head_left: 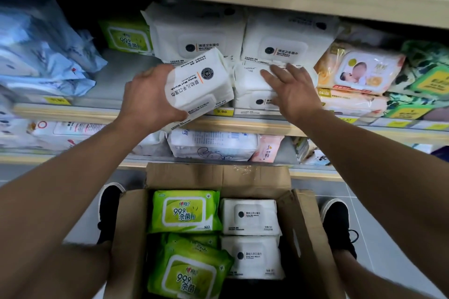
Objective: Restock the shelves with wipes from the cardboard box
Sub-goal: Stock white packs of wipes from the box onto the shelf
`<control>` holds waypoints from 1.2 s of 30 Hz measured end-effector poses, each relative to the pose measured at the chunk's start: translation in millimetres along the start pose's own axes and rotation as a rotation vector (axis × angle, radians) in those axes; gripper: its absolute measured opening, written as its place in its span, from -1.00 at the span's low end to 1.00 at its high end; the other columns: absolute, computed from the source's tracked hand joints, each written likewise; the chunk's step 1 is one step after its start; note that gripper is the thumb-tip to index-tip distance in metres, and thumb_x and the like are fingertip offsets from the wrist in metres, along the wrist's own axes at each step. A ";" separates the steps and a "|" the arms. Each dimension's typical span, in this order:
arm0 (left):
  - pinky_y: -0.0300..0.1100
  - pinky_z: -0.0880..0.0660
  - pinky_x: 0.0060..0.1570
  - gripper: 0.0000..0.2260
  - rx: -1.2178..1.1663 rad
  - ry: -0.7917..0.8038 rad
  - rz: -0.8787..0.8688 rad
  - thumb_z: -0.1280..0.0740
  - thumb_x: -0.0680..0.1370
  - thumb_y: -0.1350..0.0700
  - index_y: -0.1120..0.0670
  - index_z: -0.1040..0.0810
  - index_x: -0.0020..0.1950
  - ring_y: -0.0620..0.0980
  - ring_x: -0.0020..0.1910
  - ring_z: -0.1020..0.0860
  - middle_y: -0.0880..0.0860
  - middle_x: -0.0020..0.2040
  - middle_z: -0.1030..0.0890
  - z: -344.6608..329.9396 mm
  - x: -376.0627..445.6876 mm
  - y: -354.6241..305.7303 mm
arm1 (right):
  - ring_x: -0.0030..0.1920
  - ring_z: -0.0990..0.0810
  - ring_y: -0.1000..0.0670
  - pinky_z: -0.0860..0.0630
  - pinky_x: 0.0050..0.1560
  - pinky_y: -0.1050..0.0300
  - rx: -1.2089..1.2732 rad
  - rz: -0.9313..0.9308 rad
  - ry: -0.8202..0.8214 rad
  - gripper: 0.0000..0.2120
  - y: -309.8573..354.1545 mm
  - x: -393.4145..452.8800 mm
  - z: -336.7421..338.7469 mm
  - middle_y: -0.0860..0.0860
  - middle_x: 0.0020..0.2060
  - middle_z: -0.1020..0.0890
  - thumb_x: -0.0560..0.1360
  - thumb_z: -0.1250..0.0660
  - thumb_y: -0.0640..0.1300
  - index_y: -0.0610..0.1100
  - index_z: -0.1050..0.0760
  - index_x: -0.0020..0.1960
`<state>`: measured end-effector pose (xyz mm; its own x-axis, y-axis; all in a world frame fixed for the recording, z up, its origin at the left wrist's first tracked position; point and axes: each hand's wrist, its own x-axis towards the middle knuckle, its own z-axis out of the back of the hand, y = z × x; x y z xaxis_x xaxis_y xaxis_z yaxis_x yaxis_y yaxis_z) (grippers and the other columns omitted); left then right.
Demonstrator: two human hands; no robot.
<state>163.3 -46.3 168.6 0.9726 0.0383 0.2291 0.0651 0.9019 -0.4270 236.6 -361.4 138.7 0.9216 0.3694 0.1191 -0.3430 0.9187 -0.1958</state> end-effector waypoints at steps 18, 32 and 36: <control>0.05 -0.29 0.21 -0.18 0.316 0.108 -0.210 -0.57 0.19 0.00 -0.03 -0.32 0.40 0.19 0.20 -0.44 0.10 0.28 -0.48 12.3 53.0 -23.4 | 0.49 -0.14 -0.20 -0.02 0.48 -0.15 0.175 -0.090 -0.157 -0.38 6.1 -15.7 0.3 -0.11 0.48 -0.24 0.52 -0.32 -0.11 -0.02 -0.17 0.51; 0.04 -0.34 0.29 -0.31 0.285 0.029 -0.293 -0.52 0.29 0.12 0.06 -0.41 0.40 0.25 0.29 -0.29 0.17 0.35 -0.34 -33.4 55.4 -8.2 | 0.43 -0.23 -0.22 -0.14 0.46 -0.10 0.236 -0.075 -0.174 -0.33 35.1 -27.4 7.0 -0.14 0.45 -0.28 0.45 -0.39 -0.09 -0.12 -0.22 0.49; -0.03 -0.33 0.22 -0.42 0.302 -0.039 -0.279 -0.46 0.36 0.14 0.09 -0.43 0.36 0.21 0.14 -0.38 0.16 0.21 -0.44 -49.8 45.8 -14.7 | 0.44 -0.23 -0.23 -0.15 0.46 -0.12 0.245 -0.083 -0.166 -0.33 37.3 -29.3 5.8 -0.14 0.46 -0.28 0.44 -0.39 -0.08 -0.10 -0.23 0.49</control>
<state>218.0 -79.2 141.8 0.9174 -0.2147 0.3350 0.2512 0.9654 -0.0693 195.7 -337.1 133.6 0.9129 0.2909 0.2864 -0.3199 0.9456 0.0590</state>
